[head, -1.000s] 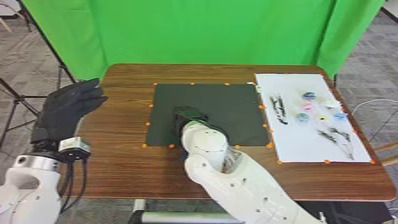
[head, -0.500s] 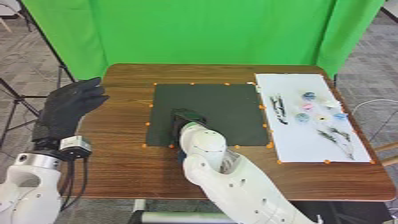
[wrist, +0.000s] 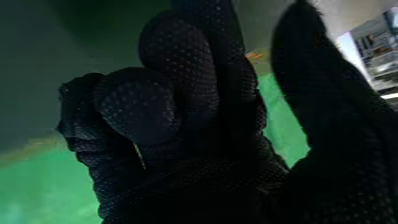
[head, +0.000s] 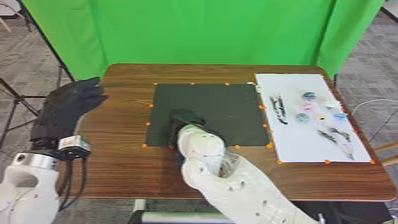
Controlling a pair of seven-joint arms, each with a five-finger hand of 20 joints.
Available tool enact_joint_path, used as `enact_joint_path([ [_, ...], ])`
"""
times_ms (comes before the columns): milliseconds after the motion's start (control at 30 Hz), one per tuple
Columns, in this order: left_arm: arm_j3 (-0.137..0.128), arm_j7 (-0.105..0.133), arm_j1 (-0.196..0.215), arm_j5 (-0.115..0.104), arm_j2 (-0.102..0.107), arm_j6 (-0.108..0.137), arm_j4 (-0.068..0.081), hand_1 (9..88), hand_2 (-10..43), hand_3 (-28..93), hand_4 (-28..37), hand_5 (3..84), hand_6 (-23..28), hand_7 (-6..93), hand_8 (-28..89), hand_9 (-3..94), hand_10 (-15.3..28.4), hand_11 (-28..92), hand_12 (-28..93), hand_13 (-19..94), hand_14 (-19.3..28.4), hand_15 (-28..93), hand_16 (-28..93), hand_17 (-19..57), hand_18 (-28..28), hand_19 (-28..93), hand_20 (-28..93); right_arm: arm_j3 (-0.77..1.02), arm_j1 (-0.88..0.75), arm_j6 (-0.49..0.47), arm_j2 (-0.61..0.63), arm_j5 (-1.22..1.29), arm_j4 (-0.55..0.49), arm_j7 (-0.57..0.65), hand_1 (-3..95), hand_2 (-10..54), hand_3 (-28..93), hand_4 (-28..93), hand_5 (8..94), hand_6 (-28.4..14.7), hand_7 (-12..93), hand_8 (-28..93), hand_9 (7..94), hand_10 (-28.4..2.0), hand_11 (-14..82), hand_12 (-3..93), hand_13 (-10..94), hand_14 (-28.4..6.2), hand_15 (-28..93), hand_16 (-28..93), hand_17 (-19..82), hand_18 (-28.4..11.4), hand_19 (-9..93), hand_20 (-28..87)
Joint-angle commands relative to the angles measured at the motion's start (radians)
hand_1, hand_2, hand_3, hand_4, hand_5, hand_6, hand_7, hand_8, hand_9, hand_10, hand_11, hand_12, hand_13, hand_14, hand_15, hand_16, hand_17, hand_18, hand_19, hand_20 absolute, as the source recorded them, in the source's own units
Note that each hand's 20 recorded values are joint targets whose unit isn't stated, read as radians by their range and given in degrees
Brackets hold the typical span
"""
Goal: Arrange flowers
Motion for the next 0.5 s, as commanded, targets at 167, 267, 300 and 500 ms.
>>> enact_joint_path([
  [167,-0.151,-0.005,0.285,0.1,-0.055,0.101,-0.078,27.0,3.4,82,-21.3,43.1,11.9,19.9,-11,37.2,20.7,35,9,25,27.0,63,-14,-9.8,22.5,60,9,-0.079,0.171,0.01,0.24,-0.225,-0.249,-0.077,30.6,-3.6,73,-22,84.6,-4.9,29,-7,81.2,-16.8,49.7,28.0,75,-15.4,72,27,50,-25.2,93,27],
  [267,-0.157,0.023,0.334,0.092,-0.065,0.115,-0.091,27.0,3.4,82,-21.6,43.1,11.8,19.8,-11,37.0,20.6,35,9,25,27.0,63,-14,-9.7,22.5,60,9,-0.024,0.147,0.036,0.318,-0.199,-0.326,-0.063,30.0,-2.7,72,-21,82.7,-6.8,27,-7,78.7,-18.3,49.6,28.1,72,-17.5,73,27,50,-25.3,93,28],
  [300,-0.15,0.03,0.335,0.089,-0.066,0.116,-0.091,27.0,3.4,82,-21.6,43.1,11.8,19.8,-11,37.0,20.6,35,9,25,27.0,63,-14,-9.8,22.5,60,9,-0.006,0.13,0.068,0.357,-0.195,-0.352,-0.052,30.0,-2.4,72,-21,82.2,-7.1,26,-6,78.0,-18.6,49.5,28.0,71,-17.9,73,27,50,-25.1,93,29],
  [500,-0.126,0.075,0.384,0.075,-0.078,0.133,-0.106,26.7,3.4,82,-21.7,43.0,11.8,19.8,-11,37.0,20.7,35,9,25,27.0,63,-14,-9.7,22.5,60,9,0.219,-0.104,0.148,0.546,-0.167,-0.481,-0.019,29.7,-1.1,72,-20,77.1,-9.5,20,-7,74.0,-21.8,39.9,23.4,67,-18.9,73,23,48,-23.7,93,31],
])
